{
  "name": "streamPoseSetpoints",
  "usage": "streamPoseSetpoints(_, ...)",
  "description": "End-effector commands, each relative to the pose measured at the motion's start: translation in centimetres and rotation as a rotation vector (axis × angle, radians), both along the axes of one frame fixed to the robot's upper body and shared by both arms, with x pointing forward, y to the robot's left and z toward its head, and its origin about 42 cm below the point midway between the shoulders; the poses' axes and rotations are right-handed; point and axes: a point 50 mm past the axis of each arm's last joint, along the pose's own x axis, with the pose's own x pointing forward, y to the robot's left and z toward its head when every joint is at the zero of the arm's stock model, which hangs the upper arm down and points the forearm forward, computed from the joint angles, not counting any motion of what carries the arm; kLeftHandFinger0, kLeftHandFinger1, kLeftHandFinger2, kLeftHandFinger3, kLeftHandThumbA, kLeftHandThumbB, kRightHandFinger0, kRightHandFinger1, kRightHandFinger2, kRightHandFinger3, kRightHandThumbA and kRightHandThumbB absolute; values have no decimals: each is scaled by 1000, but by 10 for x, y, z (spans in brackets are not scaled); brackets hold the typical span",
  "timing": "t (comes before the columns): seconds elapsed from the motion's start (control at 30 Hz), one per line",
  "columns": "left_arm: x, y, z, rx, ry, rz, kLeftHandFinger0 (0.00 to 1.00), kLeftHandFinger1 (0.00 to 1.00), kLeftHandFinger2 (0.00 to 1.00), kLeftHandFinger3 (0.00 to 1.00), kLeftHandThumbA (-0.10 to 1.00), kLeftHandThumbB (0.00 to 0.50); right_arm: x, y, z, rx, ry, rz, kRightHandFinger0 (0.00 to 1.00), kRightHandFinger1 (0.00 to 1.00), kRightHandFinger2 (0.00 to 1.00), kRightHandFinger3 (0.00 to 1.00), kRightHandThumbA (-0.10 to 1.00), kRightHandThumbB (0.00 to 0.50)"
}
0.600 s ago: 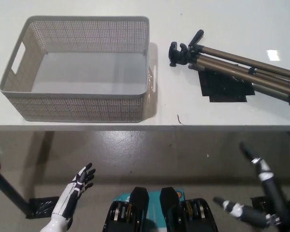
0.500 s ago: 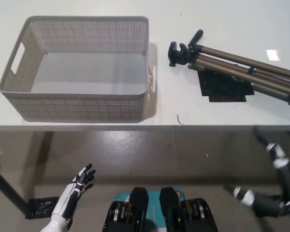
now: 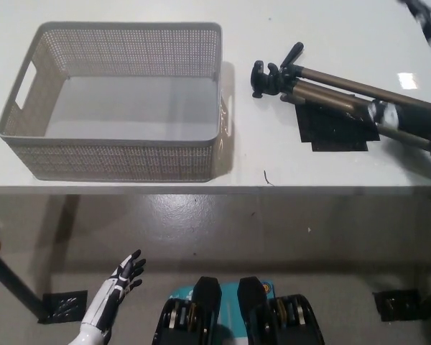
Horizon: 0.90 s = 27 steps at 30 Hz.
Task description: The robot uses its right hand to pick the tripod on the desk and places it into a rectangular container on the left.
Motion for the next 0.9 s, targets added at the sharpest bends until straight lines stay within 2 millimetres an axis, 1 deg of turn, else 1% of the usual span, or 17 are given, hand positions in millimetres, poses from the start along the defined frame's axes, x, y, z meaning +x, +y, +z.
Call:
streamPoseSetpoints(0.0,5,0,13,2,-119,-53,1000,1000,1000,1000,1000,500,74,8,88,-202,173,-209,1000,1000,1000,1000,995,431)
streamPoseSetpoints(0.03,5,0,14,0,-122,-53,1000,1000,1000,1000,1000,500,81,11,92,-195,191,-211,1000,1000,1000,1000,990,445)
streamPoseSetpoints(0.07,5,1,14,5,-112,-56,1000,1000,1000,1000,1000,500,91,14,96,-207,208,-223,1000,1000,1000,1000,1000,479)
streamPoseSetpoints(0.1,5,2,14,6,-110,-56,1000,1000,1000,1000,1000,500,98,16,98,-209,220,-229,1000,1000,1000,1000,1000,495)
streamPoseSetpoints(0.23,-1,6,11,9,-95,-34,1000,1000,1000,1000,1000,500,131,24,96,-251,306,-304,1000,1000,1000,1000,1000,483)
streamPoseSetpoints(0.3,-4,6,11,4,-99,-33,1000,1000,1000,1000,1000,500,152,26,92,-266,368,-350,1000,1000,1000,1000,999,496)
streamPoseSetpoints(0.43,-6,6,11,-2,-99,-35,1000,1000,1000,1000,1000,500,172,28,77,-270,463,-400,1000,1000,1000,1000,1000,500)
streamPoseSetpoints(0.5,-6,6,11,-3,-99,-37,1000,1000,1000,1000,1000,500,177,30,69,-282,490,-420,1000,1000,1000,1000,1000,479)
streamPoseSetpoints(0.57,-6,8,10,1,-101,-33,1000,1000,1000,1000,1000,500,182,37,55,-271,549,-425,1000,1000,1000,1000,1000,461)
streamPoseSetpoints(0.6,-6,8,11,-1,-101,-37,1000,1000,1000,1000,1000,500,184,37,45,-253,585,-430,1000,1000,1000,1000,1000,458)
streamPoseSetpoints(0.67,-2,11,13,3,-105,-39,1000,1000,1000,1000,1000,500,187,37,35,-242,607,-432,1000,1000,1000,1000,1000,459)
streamPoseSetpoints(0.7,-5,10,11,2,-98,-37,1000,1000,1000,1000,1000,500,188,38,12,-236,657,-452,1000,1000,1000,1000,1000,467)
streamPoseSetpoints(0.73,-5,10,10,4,-96,-38,1000,1000,1000,1000,1000,500,188,39,2,-223,682,-452,1000,1000,1000,1000,1000,460)
streamPoseSetpoints(0.77,-6,10,8,3,-92,-42,1000,1000,1000,1000,1000,500,187,40,-20,-204,728,-443,1000,1000,1000,1000,1000,448)
streamPoseSetpoints(0.8,-6,10,8,2,-92,-43,1000,1000,1000,1000,1000,500,188,40,-22,-202,732,-442,1000,1000,1000,1000,1000,449)
streamPoseSetpoints(0.83,-8,10,7,-2,-87,-41,1000,1000,1000,1000,1000,500,187,40,-37,-198,770,-443,1000,1000,1000,1000,1000,451)
streamPoseSetpoints(0.87,-8,11,6,-6,-91,-48,1000,1000,1000,1000,1000,500,184,38,-58,-139,841,-426,1000,1000,1000,1000,997,457)
